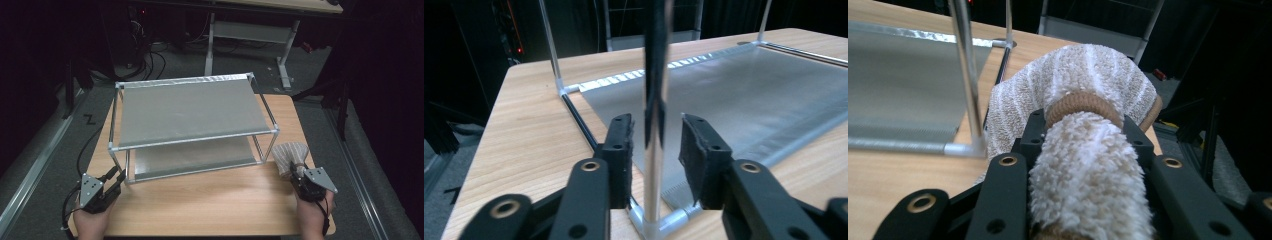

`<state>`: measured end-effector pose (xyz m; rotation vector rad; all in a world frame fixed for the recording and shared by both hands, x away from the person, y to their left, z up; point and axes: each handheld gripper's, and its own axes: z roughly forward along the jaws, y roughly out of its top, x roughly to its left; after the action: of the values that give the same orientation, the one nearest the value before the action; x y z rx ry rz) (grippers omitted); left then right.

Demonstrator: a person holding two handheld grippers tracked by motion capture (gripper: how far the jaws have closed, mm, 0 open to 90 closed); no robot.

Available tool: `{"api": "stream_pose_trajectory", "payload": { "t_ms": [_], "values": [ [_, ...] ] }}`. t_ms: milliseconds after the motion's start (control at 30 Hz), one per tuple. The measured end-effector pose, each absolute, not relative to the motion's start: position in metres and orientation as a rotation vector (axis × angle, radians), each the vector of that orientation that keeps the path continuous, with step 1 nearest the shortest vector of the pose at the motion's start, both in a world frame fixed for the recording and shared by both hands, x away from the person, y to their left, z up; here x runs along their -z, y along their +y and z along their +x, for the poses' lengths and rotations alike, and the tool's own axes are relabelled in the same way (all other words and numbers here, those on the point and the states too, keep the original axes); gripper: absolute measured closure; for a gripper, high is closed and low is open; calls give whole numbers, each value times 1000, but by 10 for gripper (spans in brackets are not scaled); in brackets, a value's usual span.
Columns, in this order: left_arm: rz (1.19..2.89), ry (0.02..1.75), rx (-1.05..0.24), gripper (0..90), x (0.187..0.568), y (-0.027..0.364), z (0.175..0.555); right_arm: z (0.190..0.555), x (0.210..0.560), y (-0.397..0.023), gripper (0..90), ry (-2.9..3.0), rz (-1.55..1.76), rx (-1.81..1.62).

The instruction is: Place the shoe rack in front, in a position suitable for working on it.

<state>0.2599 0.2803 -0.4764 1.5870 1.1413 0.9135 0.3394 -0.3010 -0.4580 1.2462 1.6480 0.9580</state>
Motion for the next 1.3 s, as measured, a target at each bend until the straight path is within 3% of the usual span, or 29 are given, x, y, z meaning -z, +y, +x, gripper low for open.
{"api": "stream_pose_trajectory", "payload": {
  "t_ms": [67,167,233,300,467,633,800,967,1200,1300],
  "values": [
    [1591,1137,-880,602,471,279,256,354,461,-298,648,1658,1265,-971],
    [1598,1136,-927,616,459,275,252,369,465,-292,648,1686,1263,-980],
    [1611,1155,-961,740,453,273,254,376,466,-287,648,1702,1266,-1007],
    [1629,1151,-994,808,449,271,256,378,466,-283,649,1729,1245,-1029],
    [1679,1139,-1032,861,448,267,265,377,466,-279,652,1767,1214,-1062],
    [1643,1161,-1034,843,452,269,271,372,466,-274,653,1807,1182,-1067],
    [1600,1179,-1054,705,452,281,250,364,467,-274,652,1816,1181,-1043],
    [1628,1206,-984,588,457,295,253,359,470,-278,650,1812,1198,-1021],
    [1633,1201,-961,654,460,290,270,360,464,-274,649,1807,1186,-1020],
    [1646,1204,-977,774,459,288,278,362,463,-271,650,1827,1188,-1030]
  ]
}}
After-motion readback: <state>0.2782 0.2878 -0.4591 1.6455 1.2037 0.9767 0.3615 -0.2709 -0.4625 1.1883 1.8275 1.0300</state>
